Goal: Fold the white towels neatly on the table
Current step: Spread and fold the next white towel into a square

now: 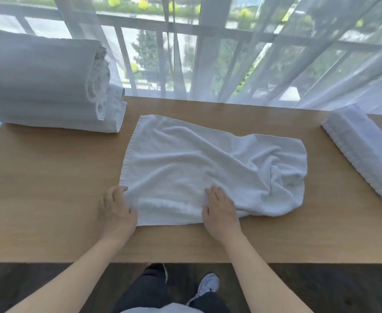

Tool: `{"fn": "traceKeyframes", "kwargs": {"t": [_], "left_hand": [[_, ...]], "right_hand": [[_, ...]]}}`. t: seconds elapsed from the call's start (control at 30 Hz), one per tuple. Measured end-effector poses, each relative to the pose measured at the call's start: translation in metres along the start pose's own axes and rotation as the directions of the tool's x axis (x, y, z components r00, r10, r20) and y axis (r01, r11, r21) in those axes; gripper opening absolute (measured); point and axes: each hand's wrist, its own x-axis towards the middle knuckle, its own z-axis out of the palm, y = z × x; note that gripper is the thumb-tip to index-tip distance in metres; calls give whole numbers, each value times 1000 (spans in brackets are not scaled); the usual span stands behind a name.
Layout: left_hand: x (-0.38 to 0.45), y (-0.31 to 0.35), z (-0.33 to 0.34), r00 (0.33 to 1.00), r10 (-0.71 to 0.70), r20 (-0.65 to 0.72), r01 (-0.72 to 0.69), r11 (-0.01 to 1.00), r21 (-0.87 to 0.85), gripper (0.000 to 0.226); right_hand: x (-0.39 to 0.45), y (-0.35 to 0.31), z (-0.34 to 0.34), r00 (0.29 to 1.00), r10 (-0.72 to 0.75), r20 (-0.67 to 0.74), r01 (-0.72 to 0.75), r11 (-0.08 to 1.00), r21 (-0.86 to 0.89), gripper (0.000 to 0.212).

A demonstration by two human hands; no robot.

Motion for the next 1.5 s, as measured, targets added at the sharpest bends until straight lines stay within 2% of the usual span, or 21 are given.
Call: {"fn": "traceKeyframes", "kwargs": {"t": [0.07, 0.13, 0.2, 0.37, 0.5, 0.63, 0.73, 0.8, 0.93, 1.0, 1.07, 1.13, 1.2, 1.27, 1.37, 1.43, 1.5], "left_hand": [[-12, 33, 17, 975, 186, 125, -183, 983, -31, 41], [-26, 72, 39, 899, 347, 267, -352, 936, -31, 43], [-42, 111, 61, 829, 459, 321, -490, 872, 19, 46], [-66, 189, 100, 786, 499, 365, -548, 836, 38, 42], [-60, 235, 113, 743, 542, 394, -581, 814, -23, 41], [-30, 274, 125, 671, 647, 362, -683, 729, -38, 36], [-1, 309, 135, 567, 743, 356, -786, 618, -37, 31], [21, 342, 151, 490, 784, 382, -832, 551, -63, 29], [41, 387, 165, 456, 801, 388, -830, 540, -139, 32], [46, 408, 174, 420, 812, 404, -854, 504, -125, 37], [49, 427, 184, 408, 803, 434, -866, 491, -95, 50], [52, 440, 195, 400, 771, 496, -861, 502, -86, 67], [55, 447, 205, 394, 726, 564, -849, 522, -79, 76], [62, 454, 212, 405, 683, 608, -830, 553, -68, 67], [71, 462, 216, 394, 674, 625, -796, 590, -134, 43], [74, 467, 215, 384, 699, 603, -781, 595, -192, 36], [76, 470, 210, 385, 762, 520, -785, 567, -249, 37]], "right_hand": [[-17, 24, -5, 999, 27, -31, -26, 999, 43, 56], [-33, 50, -15, 996, 60, -60, -56, 996, 63, 54], [-47, 77, -27, 990, 97, -99, -88, 992, 91, 53], [-70, 139, -54, 956, 245, -162, -191, 937, 292, 46], [-67, 171, -68, 892, 410, -191, -275, 827, 490, 40], [-45, 189, -82, 820, 554, -141, -363, 695, 620, 45], [-28, 198, -90, 758, 643, -107, -424, 611, 669, 44], [-13, 208, -91, 709, 700, -83, -439, 531, 725, 35], [3, 211, -91, 636, 769, -69, -379, 389, 840, 12], [12, 213, -93, 605, 795, -37, -370, 322, 871, 14], [19, 216, -97, 615, 788, 1, -391, 304, 869, 20], [25, 218, -100, 651, 758, 43, -402, 296, 866, 9], [26, 221, -101, 677, 733, 64, -351, 246, 903, 20], [23, 227, -105, 687, 722, 83, -235, 113, 965, 29], [10, 238, -111, 678, 726, 116, -53, -109, 993, 25], [-2, 249, -109, 670, 728, 147, 22, -217, 976, 27], [-12, 260, -109, 660, 729, 181, 67, -298, 952, 24]]}}
